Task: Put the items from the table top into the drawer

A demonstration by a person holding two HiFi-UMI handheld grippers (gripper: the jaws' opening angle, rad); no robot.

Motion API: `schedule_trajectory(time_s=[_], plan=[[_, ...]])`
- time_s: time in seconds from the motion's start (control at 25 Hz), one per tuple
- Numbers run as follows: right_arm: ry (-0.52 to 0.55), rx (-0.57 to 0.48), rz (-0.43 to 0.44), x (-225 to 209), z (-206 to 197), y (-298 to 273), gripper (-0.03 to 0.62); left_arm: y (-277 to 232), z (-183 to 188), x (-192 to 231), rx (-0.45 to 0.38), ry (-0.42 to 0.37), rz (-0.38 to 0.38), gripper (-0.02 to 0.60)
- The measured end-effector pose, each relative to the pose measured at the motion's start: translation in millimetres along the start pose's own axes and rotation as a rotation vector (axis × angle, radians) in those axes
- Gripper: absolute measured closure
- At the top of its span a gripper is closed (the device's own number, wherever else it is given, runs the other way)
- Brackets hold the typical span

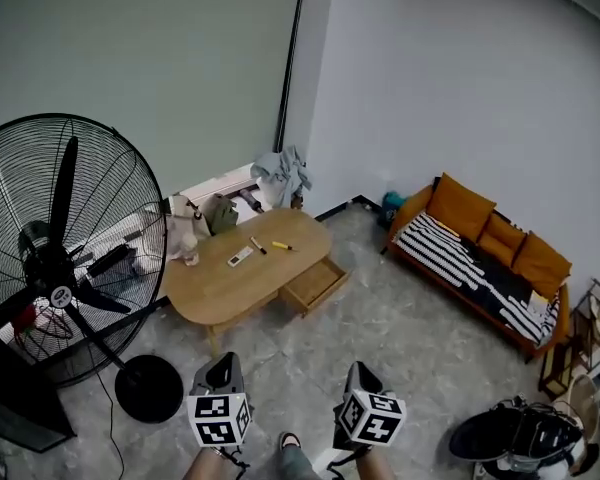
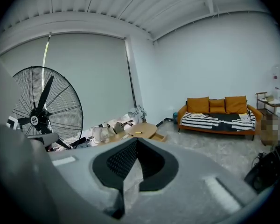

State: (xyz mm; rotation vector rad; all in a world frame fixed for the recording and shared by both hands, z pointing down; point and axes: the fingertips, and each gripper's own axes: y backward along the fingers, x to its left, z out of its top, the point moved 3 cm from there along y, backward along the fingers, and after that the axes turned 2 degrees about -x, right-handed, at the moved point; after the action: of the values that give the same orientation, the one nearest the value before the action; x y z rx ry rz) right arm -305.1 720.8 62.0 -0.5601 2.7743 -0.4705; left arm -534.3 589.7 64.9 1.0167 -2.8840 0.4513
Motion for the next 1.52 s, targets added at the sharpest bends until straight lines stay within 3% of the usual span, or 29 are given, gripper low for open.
schedule_trajectory(time_s=[0.88, 1.52], plan=[[0.057, -0.022, 0.043, -66, 126, -226, 0.589, -229, 77, -6, -0.038, -0.001, 0.067, 0.589], [-0.014, 0.003, 0.033, -108, 133, -280, 0.589, -300, 68, -25, 0.045, -0.058, 0.047, 0.589]])
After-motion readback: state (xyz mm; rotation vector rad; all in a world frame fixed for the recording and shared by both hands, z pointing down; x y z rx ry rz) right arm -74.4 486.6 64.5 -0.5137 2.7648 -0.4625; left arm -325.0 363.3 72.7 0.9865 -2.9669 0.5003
